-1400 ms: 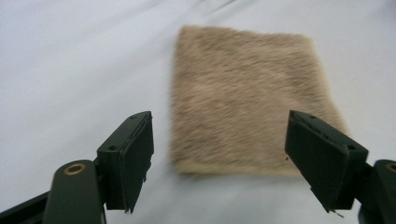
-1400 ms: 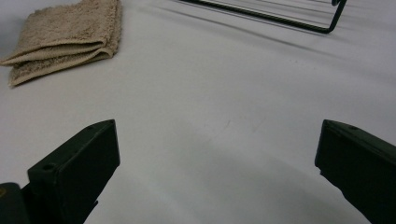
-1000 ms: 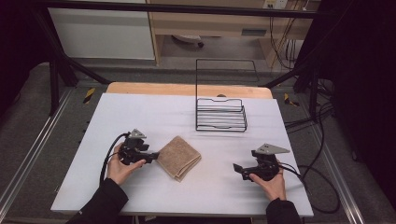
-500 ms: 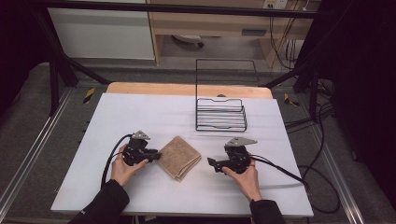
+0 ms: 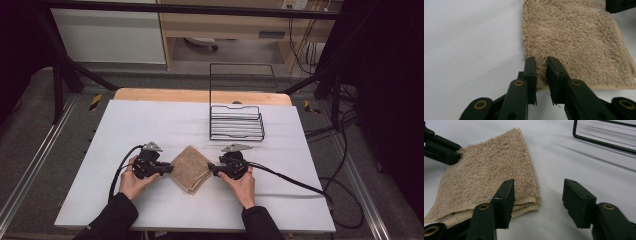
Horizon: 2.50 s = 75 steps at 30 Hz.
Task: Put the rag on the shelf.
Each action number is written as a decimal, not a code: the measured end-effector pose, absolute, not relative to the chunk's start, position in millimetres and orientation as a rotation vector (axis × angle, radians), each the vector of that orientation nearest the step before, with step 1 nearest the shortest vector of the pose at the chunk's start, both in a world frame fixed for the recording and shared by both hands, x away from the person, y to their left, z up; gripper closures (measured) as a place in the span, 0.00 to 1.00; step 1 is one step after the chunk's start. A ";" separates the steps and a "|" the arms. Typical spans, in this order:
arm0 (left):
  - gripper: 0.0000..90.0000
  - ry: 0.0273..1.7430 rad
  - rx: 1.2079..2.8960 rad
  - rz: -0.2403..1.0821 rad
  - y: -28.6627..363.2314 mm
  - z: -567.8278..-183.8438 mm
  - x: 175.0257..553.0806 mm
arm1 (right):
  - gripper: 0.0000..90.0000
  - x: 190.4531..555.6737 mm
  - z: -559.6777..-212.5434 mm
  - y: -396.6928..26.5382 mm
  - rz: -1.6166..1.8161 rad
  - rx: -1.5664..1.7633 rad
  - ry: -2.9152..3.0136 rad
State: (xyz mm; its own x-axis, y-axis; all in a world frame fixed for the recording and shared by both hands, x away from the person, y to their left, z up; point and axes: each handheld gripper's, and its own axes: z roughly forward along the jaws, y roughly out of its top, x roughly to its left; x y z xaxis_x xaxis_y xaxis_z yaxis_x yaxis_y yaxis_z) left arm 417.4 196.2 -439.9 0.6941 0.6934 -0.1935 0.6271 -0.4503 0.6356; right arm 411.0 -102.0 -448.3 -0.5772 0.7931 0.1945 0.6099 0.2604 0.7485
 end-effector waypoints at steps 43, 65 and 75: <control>0.97 1.019 2.078 -0.048 135.8 -422.4 364.8 | 0.95 396.1 -392.3 -141.8 1.187 1.384 2.367; 0.68 0.939 2.118 0.079 124.5 -419.8 357.8 | 0.68 406.8 -435.5 -157.2 1.237 1.278 2.292; 0.32 0.956 2.139 0.184 137.7 -416.4 393.6 | 0.32 394.6 -428.4 -179.3 1.268 1.241 2.281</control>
State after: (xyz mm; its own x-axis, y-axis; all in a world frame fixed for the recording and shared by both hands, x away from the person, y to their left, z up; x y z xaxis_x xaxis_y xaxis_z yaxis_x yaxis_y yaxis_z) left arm 393.6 137.7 -416.4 0.7079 0.6861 -0.1678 0.5745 -0.4210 0.7019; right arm 394.6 -179.3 -428.4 -0.6056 0.7764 0.1747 0.5580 0.2579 0.7887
